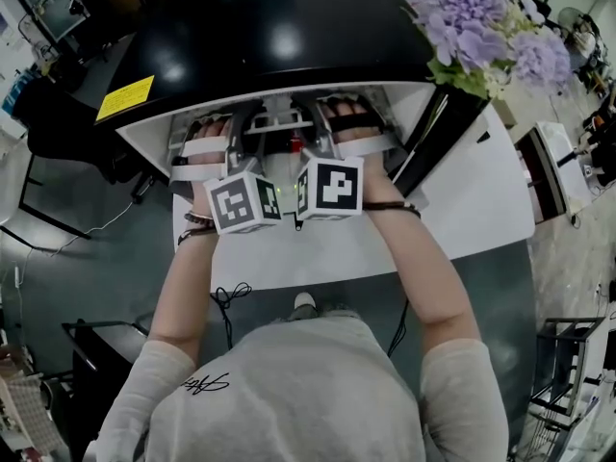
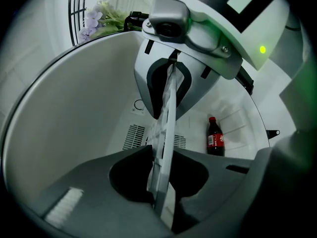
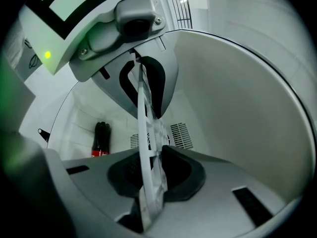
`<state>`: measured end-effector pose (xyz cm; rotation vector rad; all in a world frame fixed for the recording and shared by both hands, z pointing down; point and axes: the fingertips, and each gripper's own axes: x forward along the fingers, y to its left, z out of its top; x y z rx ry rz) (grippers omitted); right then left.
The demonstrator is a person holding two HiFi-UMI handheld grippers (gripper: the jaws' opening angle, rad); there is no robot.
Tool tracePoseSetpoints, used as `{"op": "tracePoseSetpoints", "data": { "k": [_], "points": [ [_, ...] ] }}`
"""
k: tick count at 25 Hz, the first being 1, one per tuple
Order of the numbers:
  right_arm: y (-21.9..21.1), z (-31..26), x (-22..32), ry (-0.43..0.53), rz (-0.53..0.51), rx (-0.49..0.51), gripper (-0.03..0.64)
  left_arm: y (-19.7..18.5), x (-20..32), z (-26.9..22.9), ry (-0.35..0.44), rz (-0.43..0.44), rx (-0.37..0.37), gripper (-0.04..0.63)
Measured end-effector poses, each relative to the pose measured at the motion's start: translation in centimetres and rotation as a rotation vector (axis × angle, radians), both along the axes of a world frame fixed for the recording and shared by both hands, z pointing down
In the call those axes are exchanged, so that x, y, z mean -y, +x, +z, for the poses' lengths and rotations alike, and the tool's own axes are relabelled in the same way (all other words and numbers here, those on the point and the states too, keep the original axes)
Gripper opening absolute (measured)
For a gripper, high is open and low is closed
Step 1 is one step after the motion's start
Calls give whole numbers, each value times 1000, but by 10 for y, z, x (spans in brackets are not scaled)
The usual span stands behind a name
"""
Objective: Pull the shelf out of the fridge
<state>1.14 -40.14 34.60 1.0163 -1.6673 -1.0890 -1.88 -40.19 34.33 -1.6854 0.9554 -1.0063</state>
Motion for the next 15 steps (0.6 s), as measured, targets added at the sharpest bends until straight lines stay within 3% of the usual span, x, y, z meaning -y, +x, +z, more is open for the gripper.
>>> {"op": "tracePoseSetpoints", "data": {
  "k": [15],
  "points": [
    [3,2,-2,-15,5,29,60,2,-2,4,-22,-21,-19,51]
  ]
}}
